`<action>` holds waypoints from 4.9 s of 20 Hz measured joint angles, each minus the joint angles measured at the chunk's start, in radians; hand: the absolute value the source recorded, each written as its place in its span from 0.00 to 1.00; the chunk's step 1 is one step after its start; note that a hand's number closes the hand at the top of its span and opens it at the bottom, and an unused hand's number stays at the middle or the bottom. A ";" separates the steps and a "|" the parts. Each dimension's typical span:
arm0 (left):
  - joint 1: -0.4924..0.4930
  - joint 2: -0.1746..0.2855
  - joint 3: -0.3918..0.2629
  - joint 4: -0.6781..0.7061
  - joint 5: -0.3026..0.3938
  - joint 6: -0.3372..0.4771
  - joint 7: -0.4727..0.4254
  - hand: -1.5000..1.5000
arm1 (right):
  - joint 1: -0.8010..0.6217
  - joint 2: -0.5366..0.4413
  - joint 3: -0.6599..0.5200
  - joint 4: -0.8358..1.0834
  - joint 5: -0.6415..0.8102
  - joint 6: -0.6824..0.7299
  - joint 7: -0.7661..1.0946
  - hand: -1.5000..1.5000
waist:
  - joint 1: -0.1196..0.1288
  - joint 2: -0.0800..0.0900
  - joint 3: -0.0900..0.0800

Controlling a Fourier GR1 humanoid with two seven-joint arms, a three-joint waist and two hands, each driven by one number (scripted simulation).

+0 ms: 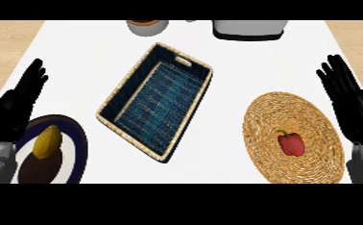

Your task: Pick the bell pepper from the placemat and place it in the basket

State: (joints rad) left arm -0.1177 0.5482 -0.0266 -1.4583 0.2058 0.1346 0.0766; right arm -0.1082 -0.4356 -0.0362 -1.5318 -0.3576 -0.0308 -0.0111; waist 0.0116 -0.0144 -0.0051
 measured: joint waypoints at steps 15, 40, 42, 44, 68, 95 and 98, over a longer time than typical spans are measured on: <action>-0.057 -0.151 -0.018 0.005 -0.023 0.092 0.029 0.50 | 0.069 0.083 -0.100 0.088 0.261 -0.143 -0.520 0.00 | -0.019 0.015 0.005; -0.035 -0.184 0.010 -0.039 -0.067 0.085 0.065 0.50 | 0.464 -0.347 -0.186 -0.468 0.402 0.227 0.294 0.00 | -0.024 0.012 0.004; -0.055 -0.194 0.014 -0.029 -0.074 0.081 0.074 0.50 | 0.458 -0.305 -0.193 -0.467 0.415 0.228 0.282 0.00 | -0.022 0.012 0.004; -0.057 -0.194 0.027 -0.032 -0.071 0.069 0.081 0.50 | 0.444 -0.262 -0.190 -0.437 0.440 0.224 0.247 0.00 | -0.019 0.013 0.005; -0.073 -0.268 0.101 -0.024 -0.157 -0.007 0.094 0.50 | 0.366 0.102 -0.110 -0.139 0.801 0.094 -0.124 0.00 | -0.015 0.014 0.005; -0.066 -0.334 0.157 -0.055 -0.227 -0.052 0.107 0.50 | 0.203 0.212 -0.111 0.093 1.003 0.025 -0.138 0.00 | -0.012 0.014 0.005; -0.072 -0.338 0.163 -0.034 -0.228 -0.063 0.087 0.50 | 0.203 0.220 -0.104 0.113 1.019 0.015 -0.150 0.00 | -0.013 0.014 0.004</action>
State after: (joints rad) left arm -0.1895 0.2098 0.1361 -1.4926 -0.0222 0.0716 0.1635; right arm 0.0946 -0.2159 -0.1397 -1.4185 0.6612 -0.0158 -0.1616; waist -0.0014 -0.0005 -0.0007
